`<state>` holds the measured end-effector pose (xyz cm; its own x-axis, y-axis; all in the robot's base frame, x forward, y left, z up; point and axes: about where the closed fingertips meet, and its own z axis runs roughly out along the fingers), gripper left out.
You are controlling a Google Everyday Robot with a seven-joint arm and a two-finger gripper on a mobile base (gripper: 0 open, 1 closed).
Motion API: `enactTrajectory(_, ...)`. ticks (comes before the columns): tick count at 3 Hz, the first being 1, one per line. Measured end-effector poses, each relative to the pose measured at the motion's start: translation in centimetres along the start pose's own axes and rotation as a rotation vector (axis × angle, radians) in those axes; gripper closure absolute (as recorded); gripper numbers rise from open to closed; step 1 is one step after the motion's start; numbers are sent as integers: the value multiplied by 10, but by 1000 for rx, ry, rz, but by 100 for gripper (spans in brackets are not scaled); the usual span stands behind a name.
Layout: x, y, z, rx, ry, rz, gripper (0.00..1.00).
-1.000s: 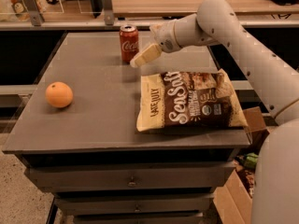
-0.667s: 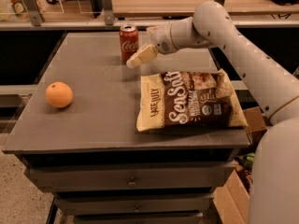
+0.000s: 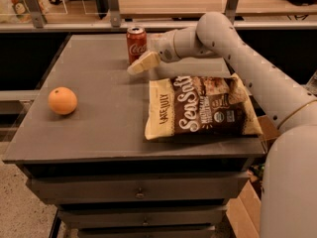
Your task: Knock coke can over
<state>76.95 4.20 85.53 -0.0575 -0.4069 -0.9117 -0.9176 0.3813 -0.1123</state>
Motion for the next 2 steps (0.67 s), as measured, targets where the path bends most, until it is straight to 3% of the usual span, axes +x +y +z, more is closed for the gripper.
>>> enactTrajectory(1, -6, 1, 8, -38, -81, 35, 16)
enactTrajectory(2, -18, 3, 11, -83, -165, 65, 39)
